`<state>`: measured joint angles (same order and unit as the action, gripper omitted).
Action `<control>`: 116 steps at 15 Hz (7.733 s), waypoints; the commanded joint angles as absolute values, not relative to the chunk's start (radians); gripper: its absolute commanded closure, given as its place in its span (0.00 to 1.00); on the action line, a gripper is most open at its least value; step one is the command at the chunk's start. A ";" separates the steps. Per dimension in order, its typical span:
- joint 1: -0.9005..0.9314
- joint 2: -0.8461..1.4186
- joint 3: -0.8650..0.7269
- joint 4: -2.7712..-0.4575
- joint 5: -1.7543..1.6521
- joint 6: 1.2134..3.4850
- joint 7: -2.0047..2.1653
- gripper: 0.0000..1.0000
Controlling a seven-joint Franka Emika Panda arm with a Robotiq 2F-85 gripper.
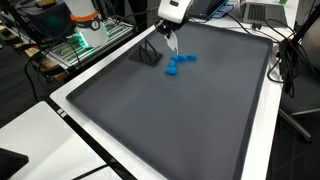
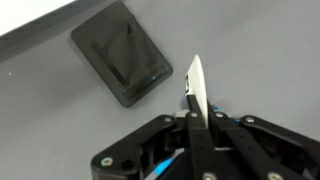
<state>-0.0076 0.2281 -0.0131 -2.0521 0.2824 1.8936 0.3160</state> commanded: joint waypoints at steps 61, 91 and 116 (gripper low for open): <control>-0.072 0.078 -0.076 -2.563 0.885 2.342 0.360 0.57; -0.066 -0.233 -0.013 -2.546 0.367 2.109 0.716 0.00; 0.043 -0.273 0.123 -2.355 0.059 2.085 0.323 0.00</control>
